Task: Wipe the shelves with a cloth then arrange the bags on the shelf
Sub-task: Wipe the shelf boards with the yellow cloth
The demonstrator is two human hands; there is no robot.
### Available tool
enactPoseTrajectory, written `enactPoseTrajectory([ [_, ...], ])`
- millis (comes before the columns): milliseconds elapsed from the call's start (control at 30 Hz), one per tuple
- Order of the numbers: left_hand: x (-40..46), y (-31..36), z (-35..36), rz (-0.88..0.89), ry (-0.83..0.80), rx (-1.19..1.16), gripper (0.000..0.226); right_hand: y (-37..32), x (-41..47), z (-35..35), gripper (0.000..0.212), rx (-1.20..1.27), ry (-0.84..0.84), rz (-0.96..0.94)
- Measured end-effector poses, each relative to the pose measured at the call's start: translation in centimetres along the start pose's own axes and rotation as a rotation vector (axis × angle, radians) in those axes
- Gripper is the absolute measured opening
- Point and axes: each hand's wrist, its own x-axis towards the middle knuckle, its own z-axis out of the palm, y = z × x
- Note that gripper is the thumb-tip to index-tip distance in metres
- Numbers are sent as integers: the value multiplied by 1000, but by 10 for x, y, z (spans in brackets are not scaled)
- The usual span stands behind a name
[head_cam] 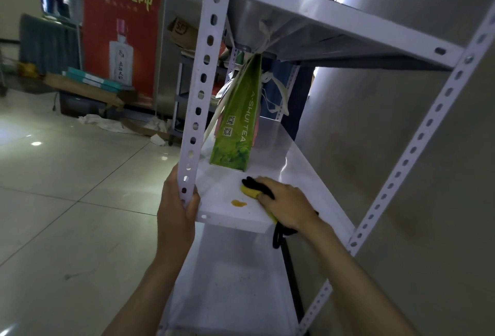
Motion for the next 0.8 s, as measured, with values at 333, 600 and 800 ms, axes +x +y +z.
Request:
enactPoseTrajectory([
  [333, 0, 5, -4, -16, -13, -23, 65, 53, -33, -27, 44, 103, 49, 239],
  [600, 1, 4, -1, -24, 5, 20, 70, -6, -18, 3, 37, -37, 36, -16],
  [800, 4, 0, -1, -16, -15, 20, 57, -71, -8, 31, 39, 3, 134, -191],
])
